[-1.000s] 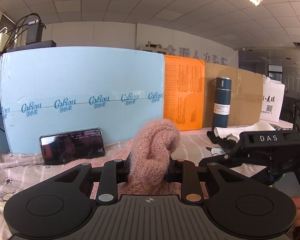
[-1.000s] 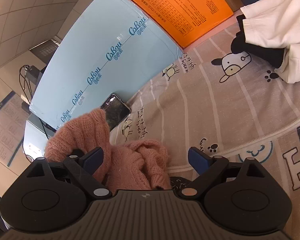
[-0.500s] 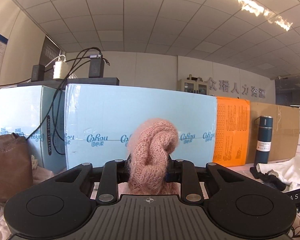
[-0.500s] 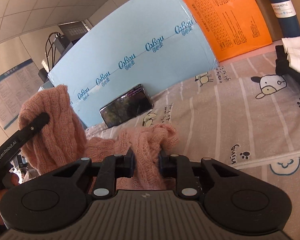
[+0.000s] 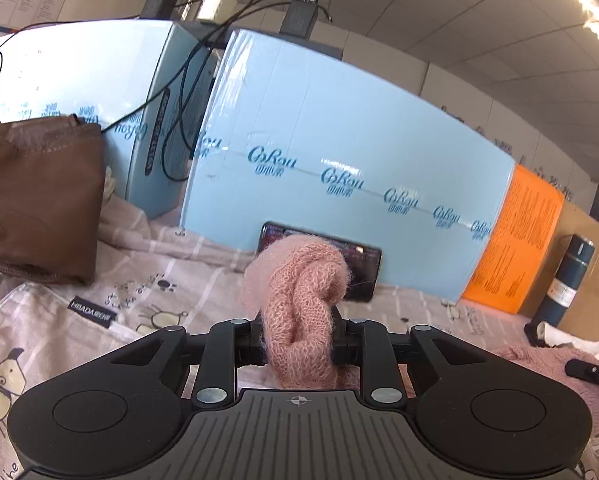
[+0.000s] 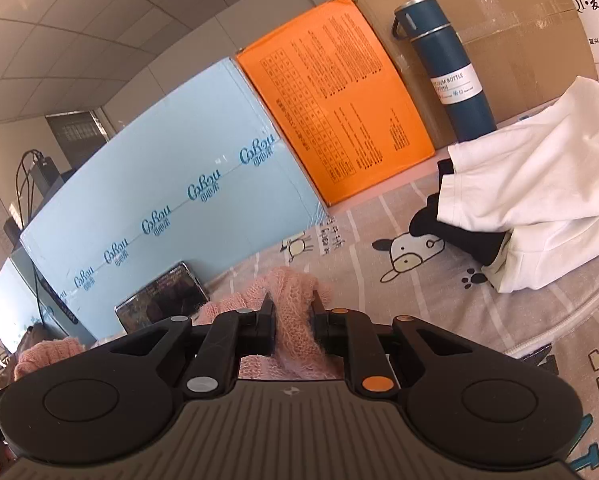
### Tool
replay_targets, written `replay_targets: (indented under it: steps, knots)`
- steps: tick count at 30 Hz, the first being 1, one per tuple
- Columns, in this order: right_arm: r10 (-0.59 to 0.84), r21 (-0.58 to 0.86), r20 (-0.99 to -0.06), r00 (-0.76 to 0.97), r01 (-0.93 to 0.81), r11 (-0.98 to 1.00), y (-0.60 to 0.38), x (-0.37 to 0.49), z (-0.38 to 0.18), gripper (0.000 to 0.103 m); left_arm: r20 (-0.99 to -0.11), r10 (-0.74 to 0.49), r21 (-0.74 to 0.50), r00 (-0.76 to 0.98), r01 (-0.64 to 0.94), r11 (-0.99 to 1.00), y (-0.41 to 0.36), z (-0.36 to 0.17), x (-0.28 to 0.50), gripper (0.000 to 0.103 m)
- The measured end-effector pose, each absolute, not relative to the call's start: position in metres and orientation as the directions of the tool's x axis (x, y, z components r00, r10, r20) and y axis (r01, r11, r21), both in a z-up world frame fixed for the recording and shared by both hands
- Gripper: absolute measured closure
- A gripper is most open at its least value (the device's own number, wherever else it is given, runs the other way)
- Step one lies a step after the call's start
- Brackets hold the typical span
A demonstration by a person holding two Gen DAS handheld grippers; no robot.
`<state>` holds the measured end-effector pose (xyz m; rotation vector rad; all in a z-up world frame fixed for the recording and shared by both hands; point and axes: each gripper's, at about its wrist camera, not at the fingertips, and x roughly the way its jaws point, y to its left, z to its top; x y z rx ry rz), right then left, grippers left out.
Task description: Fold clothes
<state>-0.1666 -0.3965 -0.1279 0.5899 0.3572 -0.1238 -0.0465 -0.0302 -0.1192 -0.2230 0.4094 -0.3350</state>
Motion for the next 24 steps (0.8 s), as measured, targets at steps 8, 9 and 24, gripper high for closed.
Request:
replay_targets:
  steps: [8,9,24]
  knots:
    - [-0.025,0.505,-0.453,0.891,0.279,0.817,-0.396,-0.16,-0.14,0.082,-0.376,-0.121,-0.055,0.919,0.108,0.993,-0.022,-0.125,-0.048,0.016]
    - [-0.025,0.507,-0.454,0.891,0.281,0.815,-0.396,-0.161,-0.14,0.08,-0.36,-0.098,-0.006,0.928,0.102,0.995,-0.021,-0.124,-0.049,0.013]
    - [0.023,0.513,-0.53,0.848,0.299,0.805,-0.396,-0.15,-0.148,0.029,-0.518,-0.46,0.066,0.722,0.569,0.82,-0.068,-0.143,-0.069,0.003]
